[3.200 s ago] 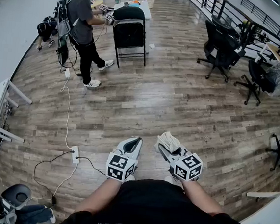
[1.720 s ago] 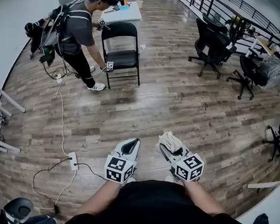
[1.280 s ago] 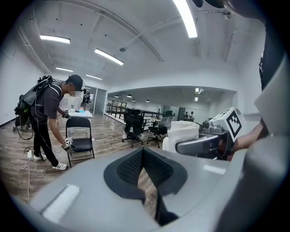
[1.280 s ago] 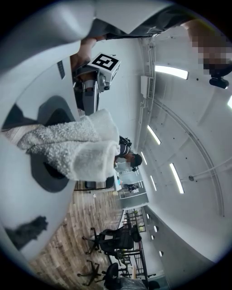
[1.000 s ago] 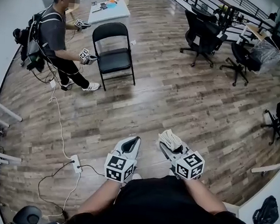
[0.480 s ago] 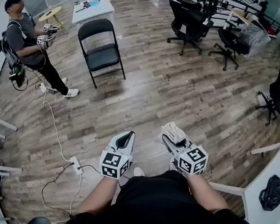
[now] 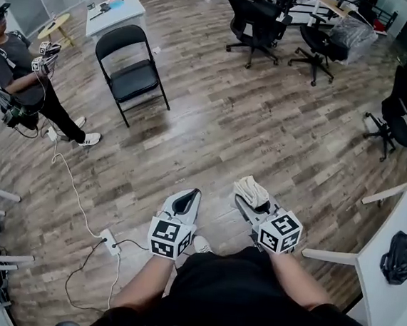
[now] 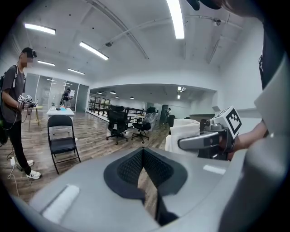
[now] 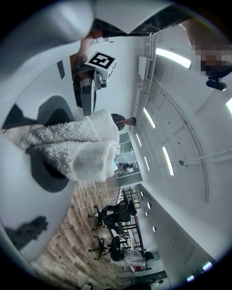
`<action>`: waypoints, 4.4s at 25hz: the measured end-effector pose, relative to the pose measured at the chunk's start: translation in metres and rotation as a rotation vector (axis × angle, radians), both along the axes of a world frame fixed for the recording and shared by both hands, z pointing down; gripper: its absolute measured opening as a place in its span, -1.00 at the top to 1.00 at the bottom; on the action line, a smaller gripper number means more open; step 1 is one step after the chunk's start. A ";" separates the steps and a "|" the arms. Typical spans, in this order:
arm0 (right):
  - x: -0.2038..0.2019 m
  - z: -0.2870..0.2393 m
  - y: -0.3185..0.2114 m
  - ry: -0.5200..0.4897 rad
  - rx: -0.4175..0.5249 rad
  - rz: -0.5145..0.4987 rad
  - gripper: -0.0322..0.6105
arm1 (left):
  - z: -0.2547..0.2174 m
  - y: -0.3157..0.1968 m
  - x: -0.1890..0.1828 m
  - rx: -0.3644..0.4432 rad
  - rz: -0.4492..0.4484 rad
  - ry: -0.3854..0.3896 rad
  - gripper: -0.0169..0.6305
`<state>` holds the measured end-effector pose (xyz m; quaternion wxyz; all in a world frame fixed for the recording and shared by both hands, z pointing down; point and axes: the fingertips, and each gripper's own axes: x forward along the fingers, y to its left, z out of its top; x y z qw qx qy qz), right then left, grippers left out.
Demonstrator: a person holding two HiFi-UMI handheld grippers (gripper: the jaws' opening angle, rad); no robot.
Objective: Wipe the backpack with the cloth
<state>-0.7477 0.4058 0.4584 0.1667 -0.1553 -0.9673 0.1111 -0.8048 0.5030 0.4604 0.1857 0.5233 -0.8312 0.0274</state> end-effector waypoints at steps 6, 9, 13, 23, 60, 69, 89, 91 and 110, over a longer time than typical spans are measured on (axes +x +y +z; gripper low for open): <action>0.026 -0.004 -0.020 -0.013 0.004 0.019 0.56 | -0.004 -0.023 0.021 0.003 0.019 -0.013 0.93; 0.040 -0.009 -0.035 -0.030 0.001 0.026 0.56 | -0.008 -0.039 0.036 0.002 0.024 -0.024 0.93; 0.075 -0.016 -0.062 -0.036 0.010 0.029 0.56 | -0.015 -0.071 0.070 0.022 0.030 -0.021 0.93; 0.160 -0.013 -0.115 -0.042 0.005 0.049 0.56 | -0.014 -0.134 0.157 0.028 0.071 -0.019 0.93; 0.459 -0.004 -0.272 -0.036 0.024 0.566 0.56 | -0.010 -0.311 0.415 0.014 0.515 -0.010 0.93; 0.522 -0.009 -0.301 -0.054 0.032 0.738 0.56 | -0.008 -0.349 0.474 -0.006 0.698 -0.020 0.93; 0.575 -0.025 -0.307 -0.032 0.043 1.205 0.56 | -0.027 -0.408 0.524 0.001 1.186 -0.017 0.93; 0.572 -0.027 -0.307 -0.031 0.047 1.241 0.56 | -0.029 -0.412 0.520 0.009 1.214 -0.013 0.93; 0.621 -0.015 -0.263 0.024 0.066 1.578 0.56 | -0.012 -0.406 0.557 0.024 1.505 0.030 0.93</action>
